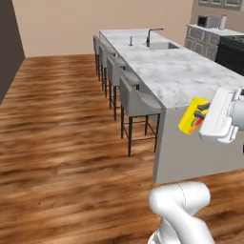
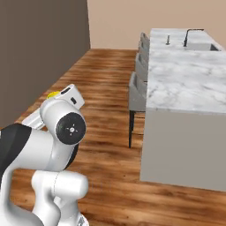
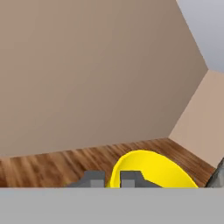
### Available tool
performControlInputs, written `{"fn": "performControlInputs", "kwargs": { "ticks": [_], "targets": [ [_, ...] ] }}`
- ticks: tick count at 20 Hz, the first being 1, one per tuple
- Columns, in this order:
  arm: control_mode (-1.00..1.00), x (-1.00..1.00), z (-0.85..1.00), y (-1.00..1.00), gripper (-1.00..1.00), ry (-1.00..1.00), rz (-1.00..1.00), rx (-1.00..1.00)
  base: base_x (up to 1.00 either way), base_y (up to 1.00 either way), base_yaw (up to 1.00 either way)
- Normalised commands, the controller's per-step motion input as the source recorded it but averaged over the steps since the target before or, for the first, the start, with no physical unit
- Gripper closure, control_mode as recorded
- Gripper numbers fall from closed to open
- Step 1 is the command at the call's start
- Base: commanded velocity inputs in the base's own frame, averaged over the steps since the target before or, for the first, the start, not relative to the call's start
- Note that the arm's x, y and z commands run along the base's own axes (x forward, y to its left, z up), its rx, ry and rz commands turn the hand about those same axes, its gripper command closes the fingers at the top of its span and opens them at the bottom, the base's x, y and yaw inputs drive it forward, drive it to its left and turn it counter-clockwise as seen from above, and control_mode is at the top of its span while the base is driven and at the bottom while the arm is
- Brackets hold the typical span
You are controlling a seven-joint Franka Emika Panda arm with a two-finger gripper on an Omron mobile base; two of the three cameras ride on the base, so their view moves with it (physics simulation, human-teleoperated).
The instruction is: Open the cabinet directly in front. Then move the liquor and the cup to the dining counter with the candle on it.
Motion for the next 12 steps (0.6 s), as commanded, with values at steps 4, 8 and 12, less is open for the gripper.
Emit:
{"fn": "performControlInputs", "kwargs": {
  "ticks": [4, 8, 12],
  "targets": [
    [1.00, 0.00, 0.00, 0.00, 1.00, 0.00, 0.00, 0.00, 0.70, 1.00, 0.15],
    [1.00, 0.00, 0.00, 0.00, 1.00, 0.00, 0.00, 0.00, 1.00, 0.71, 0.03],
    [1.00, 0.00, 0.00, 0.00, 1.00, 0.00, 0.00, 0.00, 1.00, 0.34, -0.06]
  ]
}}
